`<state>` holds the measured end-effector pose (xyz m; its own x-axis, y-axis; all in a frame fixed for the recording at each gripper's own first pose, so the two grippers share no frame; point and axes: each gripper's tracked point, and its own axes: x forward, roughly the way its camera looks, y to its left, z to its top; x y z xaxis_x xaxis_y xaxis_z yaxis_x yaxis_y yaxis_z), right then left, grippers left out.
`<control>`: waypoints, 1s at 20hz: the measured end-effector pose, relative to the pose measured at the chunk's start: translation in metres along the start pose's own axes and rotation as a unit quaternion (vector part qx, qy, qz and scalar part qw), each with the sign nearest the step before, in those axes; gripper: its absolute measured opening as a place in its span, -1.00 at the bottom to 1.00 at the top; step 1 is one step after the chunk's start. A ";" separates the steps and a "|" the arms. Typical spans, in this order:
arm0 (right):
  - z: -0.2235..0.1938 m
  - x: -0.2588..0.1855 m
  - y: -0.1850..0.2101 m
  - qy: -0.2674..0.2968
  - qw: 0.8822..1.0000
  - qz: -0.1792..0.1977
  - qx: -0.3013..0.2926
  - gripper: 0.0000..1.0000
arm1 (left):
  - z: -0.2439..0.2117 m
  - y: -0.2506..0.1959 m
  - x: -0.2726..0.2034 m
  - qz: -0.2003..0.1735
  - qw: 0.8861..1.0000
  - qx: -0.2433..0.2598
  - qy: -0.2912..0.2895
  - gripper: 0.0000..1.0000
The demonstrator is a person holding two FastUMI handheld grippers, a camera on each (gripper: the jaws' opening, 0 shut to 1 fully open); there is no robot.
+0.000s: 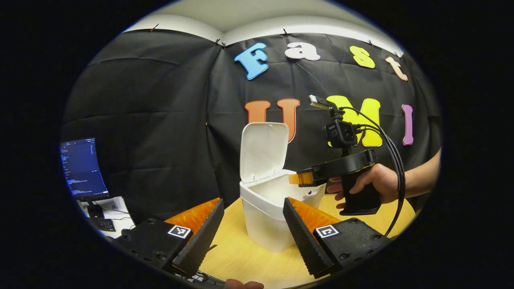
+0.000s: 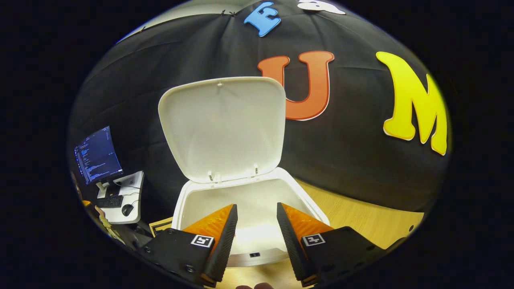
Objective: Press the lid of the desktop garbage bin to open it, pick up the crumpled paper on the desktop and throw it into the bin, then pick up the pop can on the desktop and drop it into the bin, and finally close the garbage bin lid.
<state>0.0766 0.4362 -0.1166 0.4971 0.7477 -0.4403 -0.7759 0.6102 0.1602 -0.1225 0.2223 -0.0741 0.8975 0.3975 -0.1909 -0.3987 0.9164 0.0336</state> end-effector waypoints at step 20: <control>-0.036 -0.329 -0.202 -0.184 0.940 -0.278 0.073 0.71 | -0.098 -0.228 -0.004 -0.296 0.954 0.034 0.035 0.93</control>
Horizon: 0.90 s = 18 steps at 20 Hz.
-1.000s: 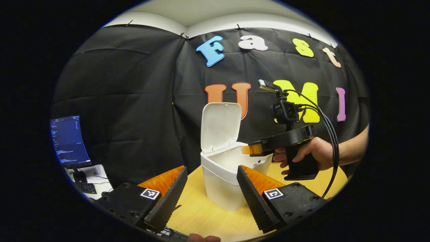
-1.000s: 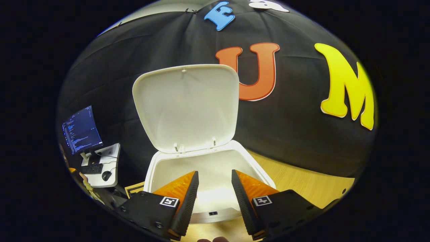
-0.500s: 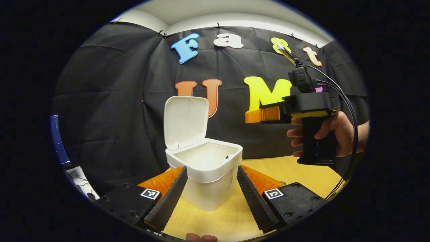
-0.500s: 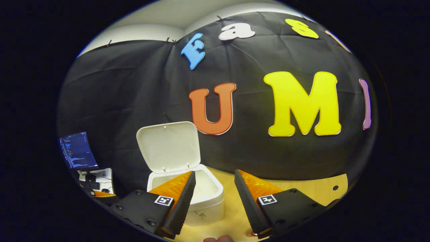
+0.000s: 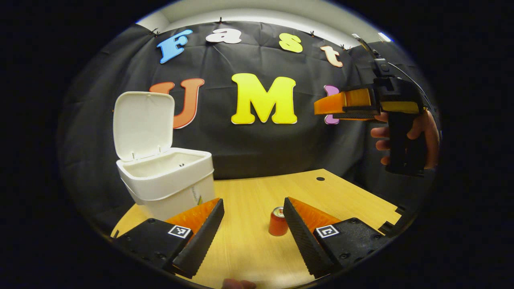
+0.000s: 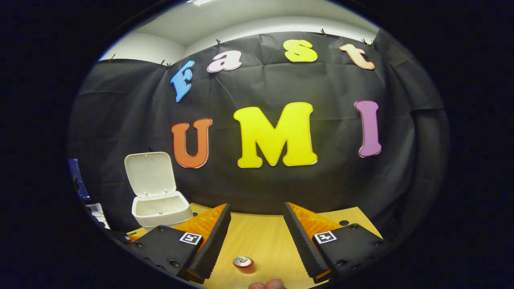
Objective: Press the lid of the desktop garbage bin to open it, pick up the crumpled paper on the desktop and throw it into the bin, then pick up the pop can on the desktop and drop it into the bin, and finally close the garbage bin lid.
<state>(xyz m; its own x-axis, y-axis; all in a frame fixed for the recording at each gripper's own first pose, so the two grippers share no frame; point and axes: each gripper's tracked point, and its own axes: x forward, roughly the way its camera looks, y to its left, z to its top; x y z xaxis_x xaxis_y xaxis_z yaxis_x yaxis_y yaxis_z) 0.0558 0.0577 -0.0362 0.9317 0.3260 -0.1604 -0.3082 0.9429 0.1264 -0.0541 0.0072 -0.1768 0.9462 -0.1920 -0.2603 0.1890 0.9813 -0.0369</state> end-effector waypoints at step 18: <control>-0.121 -0.084 -0.171 0.086 0.983 -0.160 0.001 0.75 | -0.157 -0.065 0.173 -0.033 0.995 0.016 0.089 0.94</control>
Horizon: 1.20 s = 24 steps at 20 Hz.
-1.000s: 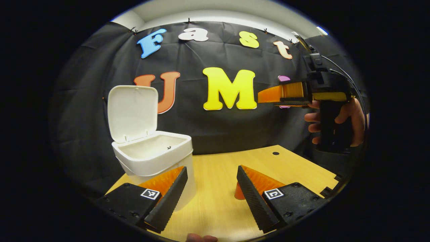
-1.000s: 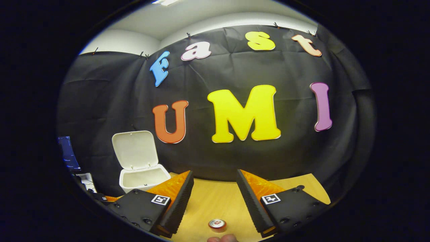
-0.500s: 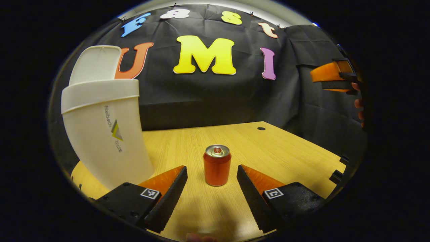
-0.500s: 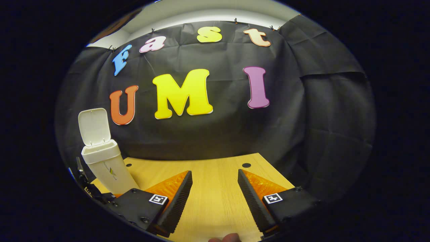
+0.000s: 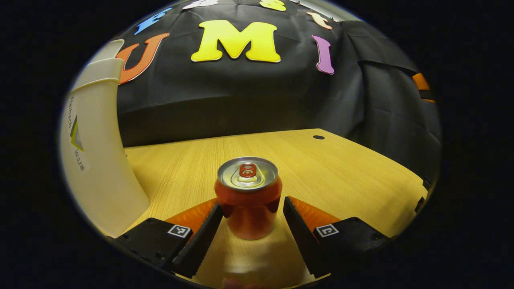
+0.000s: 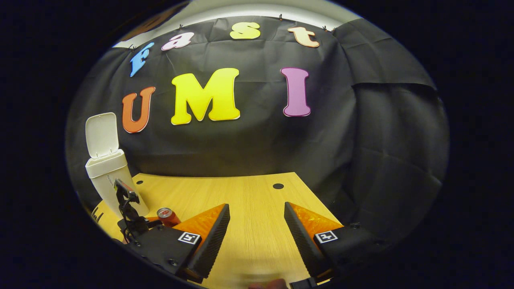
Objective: Press the lid of the desktop garbage bin to open it, pick up the crumpled paper on the desktop and throw it into the bin, then pick up the pop can on the desktop and drop it into the bin, and finally close the garbage bin lid.
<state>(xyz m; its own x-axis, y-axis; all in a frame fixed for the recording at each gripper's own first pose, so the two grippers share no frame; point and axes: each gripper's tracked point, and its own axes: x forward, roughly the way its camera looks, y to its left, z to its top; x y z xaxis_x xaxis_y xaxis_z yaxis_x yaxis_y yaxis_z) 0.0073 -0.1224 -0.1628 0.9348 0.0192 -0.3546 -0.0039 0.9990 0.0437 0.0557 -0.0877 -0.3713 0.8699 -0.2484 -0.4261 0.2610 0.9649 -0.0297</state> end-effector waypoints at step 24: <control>0.088 -0.006 0.098 -0.051 0.992 0.117 0.007 0.75 | 0.289 0.153 -0.149 0.176 0.975 -0.014 -0.136 0.63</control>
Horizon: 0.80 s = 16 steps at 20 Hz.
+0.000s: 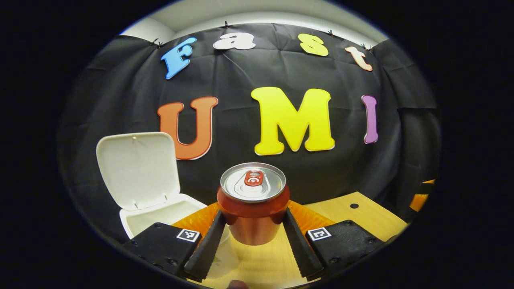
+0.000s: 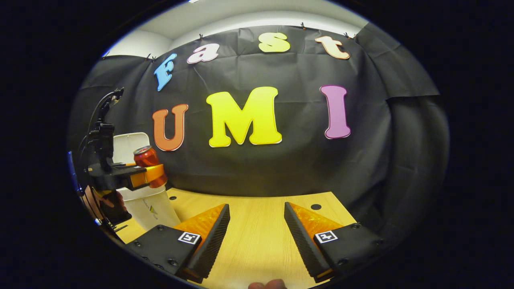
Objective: Press the lid of the desktop garbage bin to open it, pick up the crumpled paper on the desktop and throw it into the bin, then pick up the pop can on the desktop and drop it into the bin, and finally close the garbage bin lid.
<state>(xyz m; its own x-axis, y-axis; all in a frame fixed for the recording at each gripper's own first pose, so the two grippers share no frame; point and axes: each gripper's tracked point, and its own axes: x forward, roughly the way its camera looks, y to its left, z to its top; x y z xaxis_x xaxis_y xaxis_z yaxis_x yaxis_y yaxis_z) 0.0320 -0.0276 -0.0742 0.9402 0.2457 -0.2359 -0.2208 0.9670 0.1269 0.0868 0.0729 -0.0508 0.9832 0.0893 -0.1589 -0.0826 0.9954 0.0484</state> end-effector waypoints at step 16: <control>0.021 0.026 0.048 -0.003 1.000 0.029 -0.011 0.75 | -0.062 0.161 0.025 0.163 0.980 -0.058 0.098 0.70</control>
<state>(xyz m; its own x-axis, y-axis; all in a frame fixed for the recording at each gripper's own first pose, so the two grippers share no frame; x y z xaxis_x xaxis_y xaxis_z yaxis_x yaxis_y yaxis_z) 0.0510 0.0239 -0.0538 0.9270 0.3009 -0.2238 -0.2806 0.9525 0.1183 0.0876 0.2376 -0.1080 0.8519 0.3971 -0.3414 -0.4168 0.9088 0.0172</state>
